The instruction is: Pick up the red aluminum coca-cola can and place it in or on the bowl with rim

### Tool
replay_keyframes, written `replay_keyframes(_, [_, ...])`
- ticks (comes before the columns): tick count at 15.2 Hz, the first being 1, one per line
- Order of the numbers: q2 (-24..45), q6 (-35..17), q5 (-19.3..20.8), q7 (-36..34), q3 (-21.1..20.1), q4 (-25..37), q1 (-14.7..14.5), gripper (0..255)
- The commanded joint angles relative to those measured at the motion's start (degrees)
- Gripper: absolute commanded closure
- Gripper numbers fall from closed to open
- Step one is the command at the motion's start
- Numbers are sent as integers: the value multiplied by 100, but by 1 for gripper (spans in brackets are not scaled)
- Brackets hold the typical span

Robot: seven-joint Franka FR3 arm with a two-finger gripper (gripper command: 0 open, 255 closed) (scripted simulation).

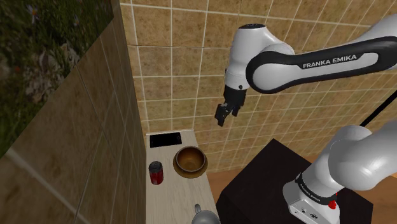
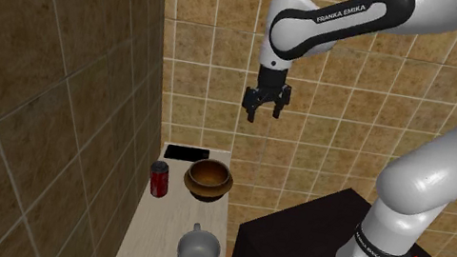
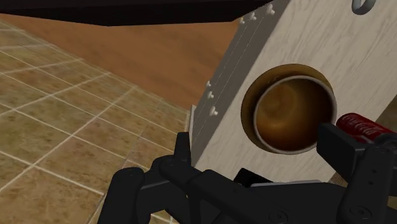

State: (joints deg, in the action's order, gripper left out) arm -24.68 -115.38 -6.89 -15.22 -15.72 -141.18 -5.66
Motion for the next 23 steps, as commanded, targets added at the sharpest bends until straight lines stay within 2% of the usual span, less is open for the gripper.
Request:
replay_keyframes(1, [405,-305,1,-250,-194,121,-27,0])
replay_keyframes(7, [1637,-1023,275,-1076,-704,644,-95,0])
replay_keyframes(13, [2998,-1506,950,-2044,-1000,1437,-267,0])
replay_keyframes(17, [3925,-1657,1481,-2665,-992,2120,-547,0])
replay_keyframes(23, [5278,-1650,2094,-3355,-778,3383,-1145,0])
